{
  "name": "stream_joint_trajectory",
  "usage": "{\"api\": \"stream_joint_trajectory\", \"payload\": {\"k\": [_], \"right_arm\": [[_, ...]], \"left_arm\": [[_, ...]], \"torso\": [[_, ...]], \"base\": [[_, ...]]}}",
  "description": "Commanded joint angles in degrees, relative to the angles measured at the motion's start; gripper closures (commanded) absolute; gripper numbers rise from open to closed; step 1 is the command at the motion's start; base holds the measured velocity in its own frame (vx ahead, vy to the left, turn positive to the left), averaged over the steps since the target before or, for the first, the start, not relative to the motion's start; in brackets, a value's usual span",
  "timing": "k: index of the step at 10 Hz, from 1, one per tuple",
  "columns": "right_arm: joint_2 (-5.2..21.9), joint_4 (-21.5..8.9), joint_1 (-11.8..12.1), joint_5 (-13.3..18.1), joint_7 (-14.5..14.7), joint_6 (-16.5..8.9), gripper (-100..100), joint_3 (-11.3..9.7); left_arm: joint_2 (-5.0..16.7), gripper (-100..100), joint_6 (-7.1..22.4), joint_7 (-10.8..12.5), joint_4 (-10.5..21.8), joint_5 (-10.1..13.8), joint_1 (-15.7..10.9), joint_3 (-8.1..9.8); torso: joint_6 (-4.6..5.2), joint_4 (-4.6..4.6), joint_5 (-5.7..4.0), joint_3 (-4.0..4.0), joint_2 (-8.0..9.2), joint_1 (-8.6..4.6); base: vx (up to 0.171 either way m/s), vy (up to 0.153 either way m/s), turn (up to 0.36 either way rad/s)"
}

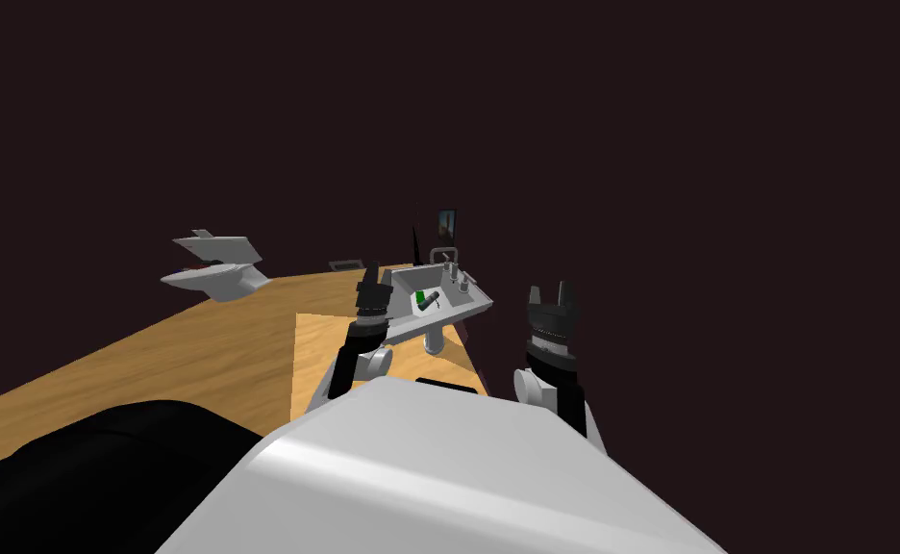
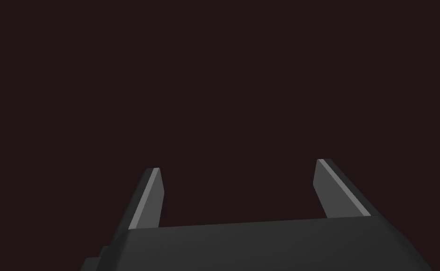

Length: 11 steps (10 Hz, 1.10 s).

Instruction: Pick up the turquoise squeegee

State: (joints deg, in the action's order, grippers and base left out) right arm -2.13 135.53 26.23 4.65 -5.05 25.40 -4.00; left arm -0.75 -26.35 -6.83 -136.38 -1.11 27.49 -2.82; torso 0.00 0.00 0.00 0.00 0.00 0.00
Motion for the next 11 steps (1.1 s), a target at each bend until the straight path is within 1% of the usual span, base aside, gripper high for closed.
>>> {"api": "stream_joint_trajectory", "payload": {"k": [1, 3, 5, 6, 7, 8, 9, 10, 11], "right_arm": [[0.00, 0.00, 0.00, 0.00, 0.00, 0.00, 0, 0.00], [0.00, 0.00, 0.00, 0.00, 0.00, 0.00, 0, 0.00], [0.00, 0.00, 0.00, 0.00, 0.00, 0.00, 0, 0.00], [0.00, 0.00, 0.00, 0.00, 0.00, 0.00, 0, 0.00], [0.00, 0.00, 0.00, 0.00, 0.00, 0.00, 0, 0.00], [0.00, 0.00, 0.00, 0.00, 0.00, 0.00, 0, 0.00], [0.00, 0.00, 0.00, 0.00, 0.00, 0.00, 0, 0.00], [0.00, 0.00, 0.00, 0.00, 0.00, 0.00, 0, 0.00], [0.00, 0.00, 0.00, 0.00, 0.00, 0.00, 0, 0.00]], "left_arm": [[1.72, -100, 1.03, 0.27, 0.17, 0.25, -0.09, 0.36], [4.23, -100, 3.51, 0.88, 0.63, 0.87, -0.34, 1.19], [6.49, -100, 7.29, 1.78, 1.37, 1.83, -0.75, 2.41], [7.47, -100, 8.74, 2.32, 1.84, 2.43, -1.01, 3.15], [7.47, -100, 9.63, 2.32, 1.84, 2.43, -1.01, 3.15], [8.38, -100, 11.62, 2.90, 2.38, 3.10, -1.32, 3.94], [8.38, -100, 12.23, 2.90, 2.38, 3.10, -1.32, 3.94], [9.22, -100, 14.29, 3.51, 2.98, 3.84, -1.66, 4.80], [9.22, -100, 15.09, 3.51, 2.98, 3.84, -1.66, 4.80]], "torso": [[0.00, 0.00, 0.00, 0.00, 0.00, 0.00], [0.01, -0.01, 0.01, -0.02, -0.04, 0.07], [0.01, -0.02, 0.03, -0.06, -0.10, 0.12], [0.01, -0.03, 0.03, -0.08, -0.13, 0.14], [0.02, -0.03, 0.03, -0.09, -0.15, 0.14], [-0.01, -0.03, 0.03, -0.07, -0.12, 0.13], [0.01, -0.03, 0.03, -0.07, -0.13, 0.12], [-0.01, -0.03, 0.02, -0.06, -0.10, 0.08], [0.01, -0.02, 0.02, -0.05, -0.09, 0.09]], "base": [[0.006, 0.005, -0.056], [0.015, 0.018, -0.110], [0.032, 0.029, -0.146], [0.035, 0.031, -0.198], [0.024, 0.030, -0.094], [0.028, 0.027, -0.151], [0.020, 0.021, -0.083], [0.017, 0.024, -0.152], [0.017, 0.023, -0.086]]}}
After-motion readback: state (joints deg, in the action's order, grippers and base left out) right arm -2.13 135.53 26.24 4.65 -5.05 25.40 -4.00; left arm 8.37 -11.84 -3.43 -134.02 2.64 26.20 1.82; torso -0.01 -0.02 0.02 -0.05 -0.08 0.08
